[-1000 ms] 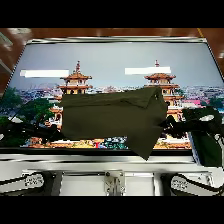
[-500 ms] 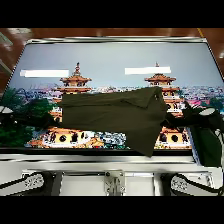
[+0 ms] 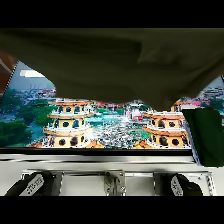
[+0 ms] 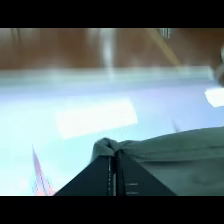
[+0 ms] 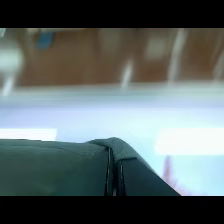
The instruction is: Fold the shirts.
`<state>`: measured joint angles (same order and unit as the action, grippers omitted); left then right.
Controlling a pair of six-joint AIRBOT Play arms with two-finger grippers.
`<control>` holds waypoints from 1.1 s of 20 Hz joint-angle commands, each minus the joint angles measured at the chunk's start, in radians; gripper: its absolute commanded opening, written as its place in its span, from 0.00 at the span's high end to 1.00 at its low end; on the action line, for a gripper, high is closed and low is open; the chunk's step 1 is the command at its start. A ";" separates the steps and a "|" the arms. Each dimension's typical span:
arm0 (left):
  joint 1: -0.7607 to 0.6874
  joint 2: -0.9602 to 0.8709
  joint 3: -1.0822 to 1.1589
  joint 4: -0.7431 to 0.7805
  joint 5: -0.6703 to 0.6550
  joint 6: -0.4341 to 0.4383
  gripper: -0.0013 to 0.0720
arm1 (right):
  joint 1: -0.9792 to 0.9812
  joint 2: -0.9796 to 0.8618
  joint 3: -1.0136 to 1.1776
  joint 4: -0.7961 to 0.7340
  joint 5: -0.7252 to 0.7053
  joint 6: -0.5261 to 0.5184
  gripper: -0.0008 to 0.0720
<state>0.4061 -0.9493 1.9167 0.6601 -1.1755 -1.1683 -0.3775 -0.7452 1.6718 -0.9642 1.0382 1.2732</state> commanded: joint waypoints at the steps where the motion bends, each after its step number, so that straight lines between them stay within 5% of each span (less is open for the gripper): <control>1: 0.001 0.114 0.257 0.132 0.082 -0.130 0.93 | 0.001 0.155 0.231 -0.224 -0.037 0.148 0.91; 5: 0.001 0.252 0.168 0.367 -0.024 -0.183 0.93 | 0.001 0.225 0.270 -0.311 0.109 0.163 0.91; 15: -0.003 0.277 0.063 0.397 -0.264 -0.163 0.93 | 0.001 0.156 0.269 -0.365 0.488 0.168 0.91; 19: -0.003 0.273 -0.208 0.402 -0.343 -0.164 0.93 | 0.001 -0.038 0.240 -0.312 0.820 0.219 0.91; 22: -0.003 0.238 -0.486 0.403 -0.321 -0.159 0.93 | 0.001 -0.179 0.050 -0.251 0.779 0.215 0.91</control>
<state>0.4015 -0.6884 1.6478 1.0546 -1.4868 -1.3334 -0.3756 -0.8009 1.8408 -1.2644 1.7401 1.4807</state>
